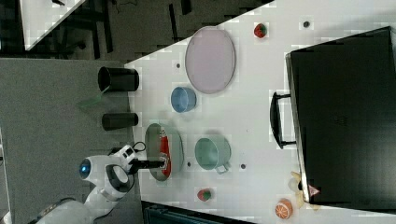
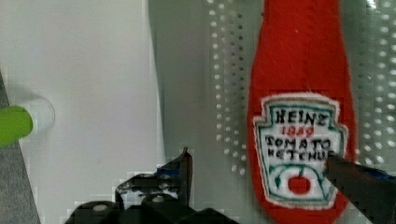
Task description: Pick ketchup from strainer and place it on the table
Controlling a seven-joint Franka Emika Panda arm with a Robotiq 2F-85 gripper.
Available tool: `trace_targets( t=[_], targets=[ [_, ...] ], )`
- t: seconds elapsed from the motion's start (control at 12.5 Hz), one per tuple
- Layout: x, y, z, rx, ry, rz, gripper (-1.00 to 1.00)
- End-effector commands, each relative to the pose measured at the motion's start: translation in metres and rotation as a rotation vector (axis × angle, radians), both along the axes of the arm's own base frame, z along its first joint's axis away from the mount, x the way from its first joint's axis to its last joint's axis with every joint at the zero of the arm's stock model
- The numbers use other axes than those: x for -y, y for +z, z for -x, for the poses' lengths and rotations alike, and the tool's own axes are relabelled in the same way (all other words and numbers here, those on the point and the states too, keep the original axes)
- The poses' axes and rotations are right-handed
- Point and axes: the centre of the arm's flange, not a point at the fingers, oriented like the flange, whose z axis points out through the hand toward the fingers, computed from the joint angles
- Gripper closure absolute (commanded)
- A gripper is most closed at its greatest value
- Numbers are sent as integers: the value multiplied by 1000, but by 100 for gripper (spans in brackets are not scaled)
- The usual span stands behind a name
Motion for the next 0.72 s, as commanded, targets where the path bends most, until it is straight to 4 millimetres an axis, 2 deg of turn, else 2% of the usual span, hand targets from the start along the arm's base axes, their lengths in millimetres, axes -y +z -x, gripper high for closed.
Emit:
trace_targets(
  t=[0.08,0.4,0.48,0.72],
  targets=[
    [2,-8,-9,-10,-86,-21,-100],
    [7,-30,-13,-21,-101,3,-100],
    [7,-33,-13,-18,-99,11,-92],
    [-2,-32,-11,1,-85,9,-20]
  ],
)
